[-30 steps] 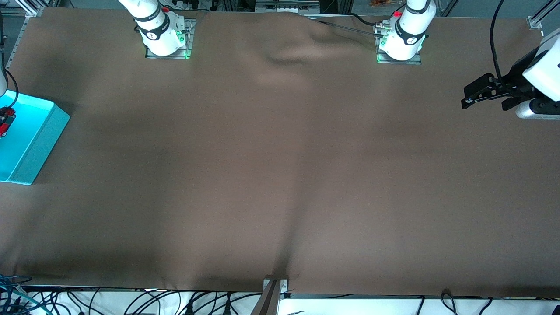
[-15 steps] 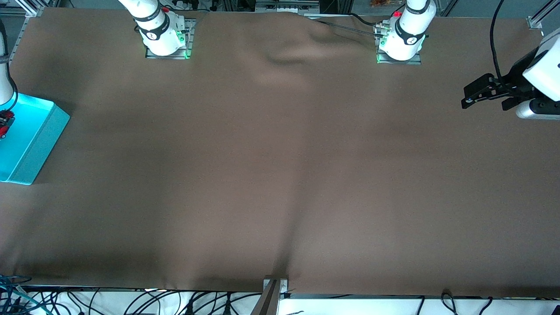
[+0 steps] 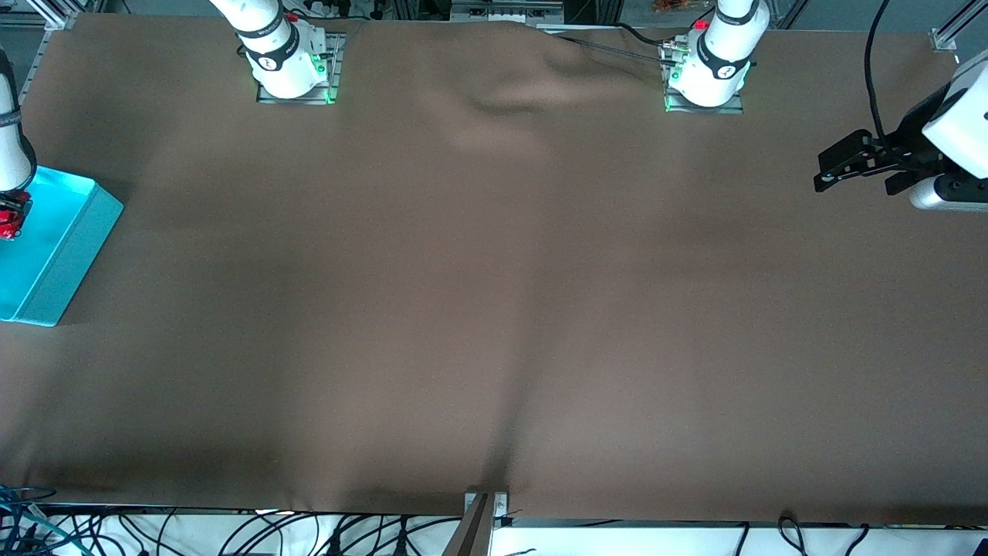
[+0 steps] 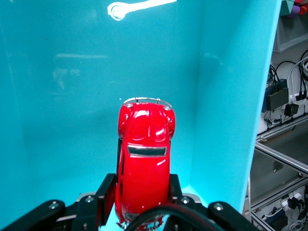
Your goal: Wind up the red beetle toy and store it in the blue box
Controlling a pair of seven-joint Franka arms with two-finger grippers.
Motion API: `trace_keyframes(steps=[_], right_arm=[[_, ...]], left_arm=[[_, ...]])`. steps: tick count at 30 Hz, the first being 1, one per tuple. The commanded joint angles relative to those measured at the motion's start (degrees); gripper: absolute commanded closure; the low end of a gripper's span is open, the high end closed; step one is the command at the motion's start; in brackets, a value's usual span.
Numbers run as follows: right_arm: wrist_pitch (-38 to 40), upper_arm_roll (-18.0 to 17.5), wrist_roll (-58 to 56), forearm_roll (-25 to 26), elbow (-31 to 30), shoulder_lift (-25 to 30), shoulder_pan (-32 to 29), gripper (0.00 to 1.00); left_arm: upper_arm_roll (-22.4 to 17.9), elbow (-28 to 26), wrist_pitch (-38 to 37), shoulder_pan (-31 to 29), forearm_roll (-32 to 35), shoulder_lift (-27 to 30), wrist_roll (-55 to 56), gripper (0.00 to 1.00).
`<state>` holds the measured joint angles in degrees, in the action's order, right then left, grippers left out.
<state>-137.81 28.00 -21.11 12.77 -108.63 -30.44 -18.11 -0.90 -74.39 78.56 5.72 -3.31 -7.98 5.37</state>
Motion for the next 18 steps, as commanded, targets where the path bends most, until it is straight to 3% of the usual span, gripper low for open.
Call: trace_keyframes(steps=[1,18], right_arm=[[-2.8,-0.7,-3.3,-0.1,1.5,-2.8,-2.7,1.0],[-4.5,-1.6,-3.4,-3.4,1.6,-6.1,-5.6,1.0]], left_arm=[[-0.5,0.1,0.3,0.3,-0.9,0.1,0.0,0.0],[-0.5,0.1,0.6,0.3,-0.9,0.1,0.0,0.0]])
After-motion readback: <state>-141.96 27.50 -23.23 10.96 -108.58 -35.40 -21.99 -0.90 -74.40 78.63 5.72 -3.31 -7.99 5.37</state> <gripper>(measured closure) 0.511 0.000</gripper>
